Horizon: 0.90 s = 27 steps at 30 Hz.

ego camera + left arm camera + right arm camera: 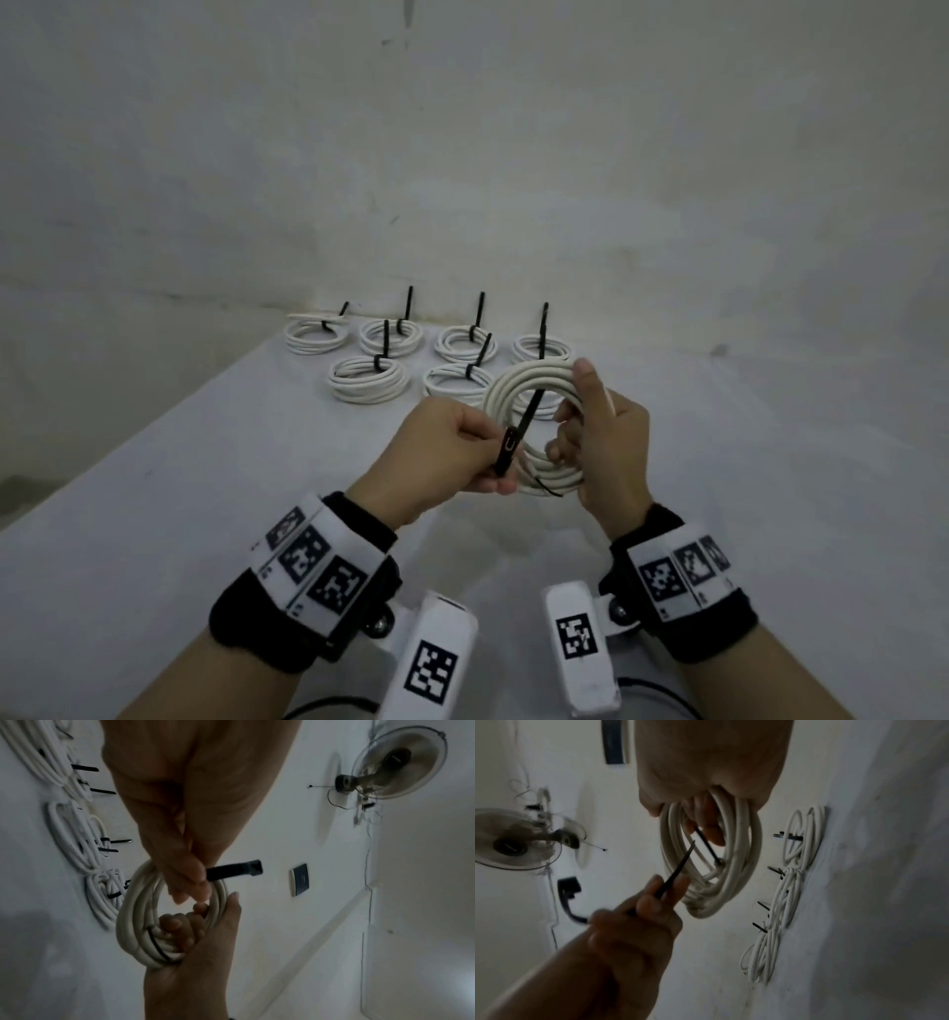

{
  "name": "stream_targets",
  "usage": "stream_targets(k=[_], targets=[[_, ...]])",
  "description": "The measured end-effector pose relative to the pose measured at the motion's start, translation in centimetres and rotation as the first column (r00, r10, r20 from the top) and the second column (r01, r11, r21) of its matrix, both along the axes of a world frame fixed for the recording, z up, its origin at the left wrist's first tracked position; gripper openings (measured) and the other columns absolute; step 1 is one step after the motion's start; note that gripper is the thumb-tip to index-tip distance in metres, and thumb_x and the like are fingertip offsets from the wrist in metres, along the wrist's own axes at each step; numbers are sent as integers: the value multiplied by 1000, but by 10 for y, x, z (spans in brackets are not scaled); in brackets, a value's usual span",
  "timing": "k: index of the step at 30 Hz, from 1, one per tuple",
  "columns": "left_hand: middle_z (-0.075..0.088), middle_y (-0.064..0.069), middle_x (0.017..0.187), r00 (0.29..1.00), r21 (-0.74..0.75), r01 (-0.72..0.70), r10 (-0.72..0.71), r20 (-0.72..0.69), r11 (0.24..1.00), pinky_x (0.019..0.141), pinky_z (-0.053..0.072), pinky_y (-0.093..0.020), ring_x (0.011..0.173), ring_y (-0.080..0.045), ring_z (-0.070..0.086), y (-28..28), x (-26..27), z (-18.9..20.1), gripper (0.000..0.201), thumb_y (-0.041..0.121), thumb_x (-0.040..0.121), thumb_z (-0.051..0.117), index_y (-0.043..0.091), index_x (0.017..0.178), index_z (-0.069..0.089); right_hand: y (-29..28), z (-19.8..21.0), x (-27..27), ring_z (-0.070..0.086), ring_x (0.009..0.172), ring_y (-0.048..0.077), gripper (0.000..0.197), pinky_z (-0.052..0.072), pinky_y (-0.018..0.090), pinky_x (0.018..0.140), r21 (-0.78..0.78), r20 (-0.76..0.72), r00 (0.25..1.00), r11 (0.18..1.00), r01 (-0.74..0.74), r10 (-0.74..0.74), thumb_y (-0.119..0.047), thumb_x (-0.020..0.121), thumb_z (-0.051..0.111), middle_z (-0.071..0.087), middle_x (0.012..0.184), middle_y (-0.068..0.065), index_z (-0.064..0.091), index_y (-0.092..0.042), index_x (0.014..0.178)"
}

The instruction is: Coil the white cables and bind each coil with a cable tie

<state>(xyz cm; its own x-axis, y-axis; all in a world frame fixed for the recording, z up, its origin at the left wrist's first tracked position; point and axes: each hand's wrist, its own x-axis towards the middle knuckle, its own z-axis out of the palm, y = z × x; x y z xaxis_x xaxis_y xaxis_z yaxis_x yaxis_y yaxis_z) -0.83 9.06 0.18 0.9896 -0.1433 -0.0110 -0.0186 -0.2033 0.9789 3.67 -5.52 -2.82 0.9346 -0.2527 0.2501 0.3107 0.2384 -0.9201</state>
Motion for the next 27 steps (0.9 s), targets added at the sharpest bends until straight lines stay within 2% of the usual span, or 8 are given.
stream_targets(k=[6,8,13,15,17,19,24,27], targets=[[66,-5,53,992,-84,-71,79,100,994,48,48,-15,48,-11,65,-17,7,-6,9,1,88,62,-3,81,68,2,-3,1,27,31,14,53,32,22,37,-35,-26,999,998,-45,44,-35,88,62,26,38,0,35,-17,46],[65,-8,55,992,-114,-70,81,101,991,48,49,-15,47,-11,64,-19,7,-6,7,-1,87,63,-2,81,67,2,-4,2,27,32,13,53,31,20,37,-35,-27,998,997,-63,62,-31,88,64,25,39,-1,37,-20,43],[70,-10,83,990,-239,-67,95,108,969,57,53,-16,60,-15,70,-13,5,-3,20,-8,90,54,6,93,68,-2,-5,5,29,31,14,49,33,24,40,-57,-4,1000,998,-15,15,-24,89,65,28,40,-1,51,-20,42],[73,-5,93,988,-270,-31,71,139,962,65,55,-17,72,-17,73,-5,2,-2,33,-14,87,47,9,95,69,-5,-6,7,30,31,14,45,34,25,40,-45,-1,1000,999,19,-20,-24,88,66,28,42,0,51,-18,46],[74,-2,100,973,-206,39,10,230,978,80,55,-21,86,-17,72,-1,-3,2,28,-10,81,59,9,96,71,-7,-7,9,31,31,14,44,34,24,40,-30,-6,999,999,38,-38,-24,88,67,27,43,2,49,-14,49],[74,-2,96,958,-135,54,-13,286,989,86,55,-25,88,-17,72,1,-5,3,16,0,77,72,7,92,72,-8,-7,9,31,31,14,42,35,25,40,-21,-6,999,999,35,-35,-24,88,66,26,44,3,50,-12,52],[74,-6,75,925,-78,-39,66,374,996,76,56,-26,75,-17,73,-6,3,-1,10,3,74,75,7,71,67,-3,-5,2,26,33,11,34,34,23,38,7,-22,991,991,-133,133,-27,91,59,26,41,-3,61,2,74],[72,-5,71,891,-44,-92,102,443,995,63,51,-15,69,-14,72,-7,11,-3,12,3,74,76,6,70,66,3,-1,-5,24,33,11,28,33,21,38,26,-35,965,966,-258,259,-26,94,54,25,42,-1,61,-7,74]])
